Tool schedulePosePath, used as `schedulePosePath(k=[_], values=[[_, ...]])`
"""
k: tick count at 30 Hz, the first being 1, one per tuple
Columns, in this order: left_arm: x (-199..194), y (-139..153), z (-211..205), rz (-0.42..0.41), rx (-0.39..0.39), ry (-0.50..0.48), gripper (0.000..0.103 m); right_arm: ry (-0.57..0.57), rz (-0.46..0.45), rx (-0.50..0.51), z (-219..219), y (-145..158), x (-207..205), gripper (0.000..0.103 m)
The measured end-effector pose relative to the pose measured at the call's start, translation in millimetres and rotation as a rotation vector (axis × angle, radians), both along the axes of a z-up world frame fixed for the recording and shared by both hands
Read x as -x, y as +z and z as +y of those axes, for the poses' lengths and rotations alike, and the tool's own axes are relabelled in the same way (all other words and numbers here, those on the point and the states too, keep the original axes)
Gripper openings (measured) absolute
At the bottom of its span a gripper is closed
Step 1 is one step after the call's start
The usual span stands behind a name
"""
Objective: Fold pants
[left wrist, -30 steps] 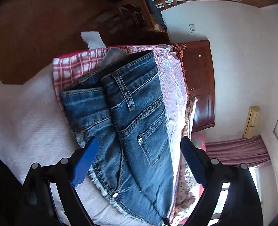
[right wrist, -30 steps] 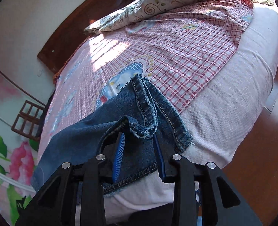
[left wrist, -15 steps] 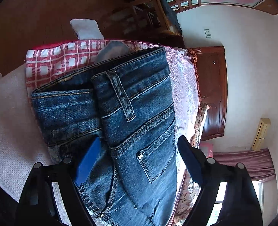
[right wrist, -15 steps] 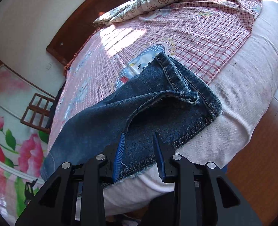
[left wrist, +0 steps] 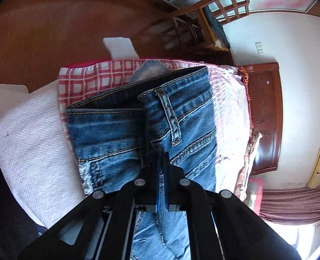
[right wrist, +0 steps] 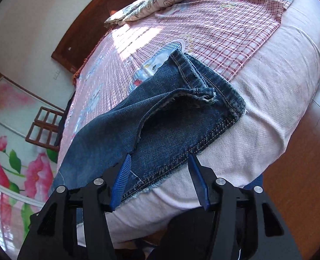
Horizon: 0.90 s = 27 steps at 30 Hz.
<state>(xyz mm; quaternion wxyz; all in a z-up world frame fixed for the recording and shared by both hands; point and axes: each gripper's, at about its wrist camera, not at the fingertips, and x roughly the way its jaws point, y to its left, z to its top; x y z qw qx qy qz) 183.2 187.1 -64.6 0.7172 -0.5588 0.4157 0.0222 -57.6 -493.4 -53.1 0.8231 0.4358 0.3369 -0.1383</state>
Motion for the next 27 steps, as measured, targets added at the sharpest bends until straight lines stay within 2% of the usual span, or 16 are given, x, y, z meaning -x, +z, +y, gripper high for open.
schedulePosePath(k=[3, 7, 9, 12, 15, 19, 20, 21, 22, 23, 25, 26, 27], values=[[3, 9, 6, -0.033, 0.057, 0.016, 0.002, -0.023, -0.022, -0.047, -8, -3, 7, 0.054], [8, 23, 3, -0.079, 0.047, -0.005, 0.002, -0.103, -0.124, -0.206, -28, -10, 19, 0.054], [10, 25, 4, -0.081, 0.059, -0.008, 0.002, -0.131, -0.161, -0.251, -37, -9, 21, 0.054], [16, 26, 6, -0.089, 0.065, -0.011, 0.002, -0.165, -0.197, -0.342, -49, -14, 16, 0.054], [16, 34, 3, -0.102, 0.051, -0.026, 0.002, -0.206, -0.240, -0.461, -55, -25, 6, 0.064], [13, 39, 3, -0.115, 0.024, -0.041, 0.002, -0.229, -0.219, -0.533, -58, -37, -21, 0.064], [13, 38, 5, -0.116, 0.022, -0.042, 0.002, -0.236, -0.203, -0.523, -59, -39, -29, 0.055], [12, 37, 6, -0.114, 0.024, -0.040, 0.002, -0.242, -0.190, -0.515, -59, -41, -36, 0.019], [13, 36, 7, -0.113, 0.034, -0.036, 0.002, -0.229, -0.179, -0.514, -59, -40, -45, 0.004], [13, 36, 8, -0.114, 0.038, -0.035, 0.002, -0.208, -0.180, -0.471, -58, -31, -52, 0.004], [15, 39, 10, -0.139, 0.044, -0.036, 0.002, -0.095, -0.228, -0.293, -52, 10, -67, 0.002], [18, 41, 10, -0.151, 0.040, -0.042, 0.002, -0.039, -0.285, -0.220, -47, 34, -69, 0.002], [21, 44, 11, -0.163, 0.035, -0.046, 0.002, -0.001, -0.348, -0.193, -43, 52, -67, 0.002]])
